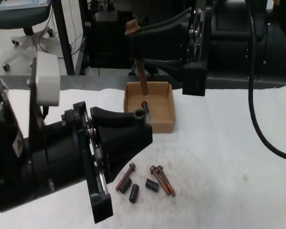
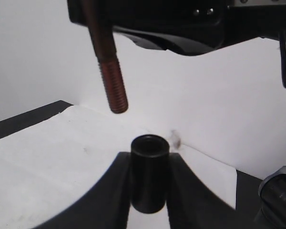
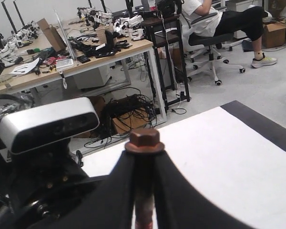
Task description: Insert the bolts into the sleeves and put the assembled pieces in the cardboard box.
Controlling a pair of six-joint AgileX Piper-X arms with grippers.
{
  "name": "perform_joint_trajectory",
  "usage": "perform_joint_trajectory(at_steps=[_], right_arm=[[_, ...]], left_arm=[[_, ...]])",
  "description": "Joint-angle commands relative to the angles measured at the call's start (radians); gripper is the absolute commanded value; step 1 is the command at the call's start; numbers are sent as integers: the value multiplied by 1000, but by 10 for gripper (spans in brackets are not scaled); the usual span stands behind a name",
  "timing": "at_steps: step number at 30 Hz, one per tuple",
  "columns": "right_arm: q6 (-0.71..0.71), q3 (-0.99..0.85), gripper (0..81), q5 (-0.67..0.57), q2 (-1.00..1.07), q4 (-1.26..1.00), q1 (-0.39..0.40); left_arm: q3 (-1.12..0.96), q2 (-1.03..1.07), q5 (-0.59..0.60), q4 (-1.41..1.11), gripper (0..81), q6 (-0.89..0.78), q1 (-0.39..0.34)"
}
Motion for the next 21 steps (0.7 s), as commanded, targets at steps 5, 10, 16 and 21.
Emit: perform_joint_trajectory(at_steps=[5, 10, 16, 21], right_arm=[[-57, -4, 8, -5, -3, -20, 39], [-61, -4, 8, -2, -3, -20, 52], [-68, -3, 8, 87, -3, -20, 52], [-68, -3, 8, 115, -3, -43, 52]], left_arm=[[-9, 3, 7, -9, 3, 8, 3], [-9, 2, 2, -30, 3, -16, 3], [-9, 2, -39, -131, 3, -71, 3], [-9, 2, -39, -145, 3, -83, 15]])
